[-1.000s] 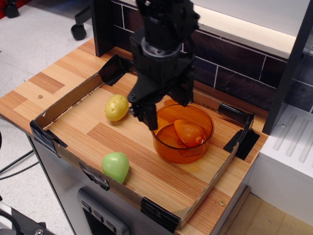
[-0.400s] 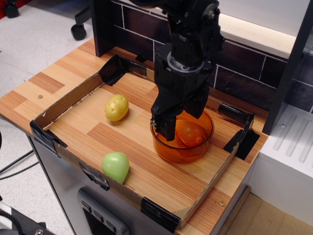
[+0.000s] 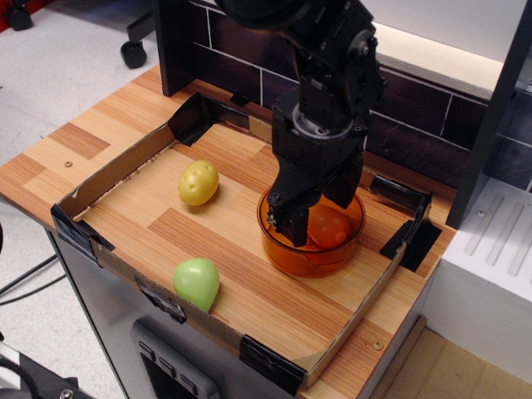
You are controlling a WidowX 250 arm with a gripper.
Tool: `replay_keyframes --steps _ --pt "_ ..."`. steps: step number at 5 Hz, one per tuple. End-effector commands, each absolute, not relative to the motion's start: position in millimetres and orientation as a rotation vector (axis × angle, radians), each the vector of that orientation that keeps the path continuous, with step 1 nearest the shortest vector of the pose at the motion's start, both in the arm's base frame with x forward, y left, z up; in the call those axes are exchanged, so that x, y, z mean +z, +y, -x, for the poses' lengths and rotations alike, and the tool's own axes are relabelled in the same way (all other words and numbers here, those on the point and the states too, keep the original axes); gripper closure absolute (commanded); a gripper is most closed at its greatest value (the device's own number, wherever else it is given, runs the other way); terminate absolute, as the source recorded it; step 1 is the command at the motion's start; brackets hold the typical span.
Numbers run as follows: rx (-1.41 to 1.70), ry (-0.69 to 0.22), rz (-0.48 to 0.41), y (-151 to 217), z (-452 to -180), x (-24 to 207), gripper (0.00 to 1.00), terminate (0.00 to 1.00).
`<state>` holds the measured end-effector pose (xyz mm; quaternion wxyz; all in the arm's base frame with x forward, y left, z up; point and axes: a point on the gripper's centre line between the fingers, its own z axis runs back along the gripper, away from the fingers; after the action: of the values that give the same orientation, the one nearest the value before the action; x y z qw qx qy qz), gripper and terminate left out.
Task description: Take carrot out of pot
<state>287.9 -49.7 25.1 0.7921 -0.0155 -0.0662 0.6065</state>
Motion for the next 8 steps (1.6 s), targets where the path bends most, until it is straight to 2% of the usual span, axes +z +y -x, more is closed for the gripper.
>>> replay_keyframes --steps 1,4,5,6,7,8 --pt "1.312 -0.159 0.048 -48 -294 24 0.0 0.0" --pt "1.316 -0.157 0.021 -46 -294 16 0.0 0.0" --pt "1.321 -0.154 0.024 -44 -294 17 1.0 0.0" --pt "1.333 -0.151 0.041 -41 -293 25 1.0 0.0" --pt "1.36 -0.163 0.073 -36 -294 43 1.0 0.0" --pt "1.388 -0.199 0.133 -23 -295 71 1.0 0.0"
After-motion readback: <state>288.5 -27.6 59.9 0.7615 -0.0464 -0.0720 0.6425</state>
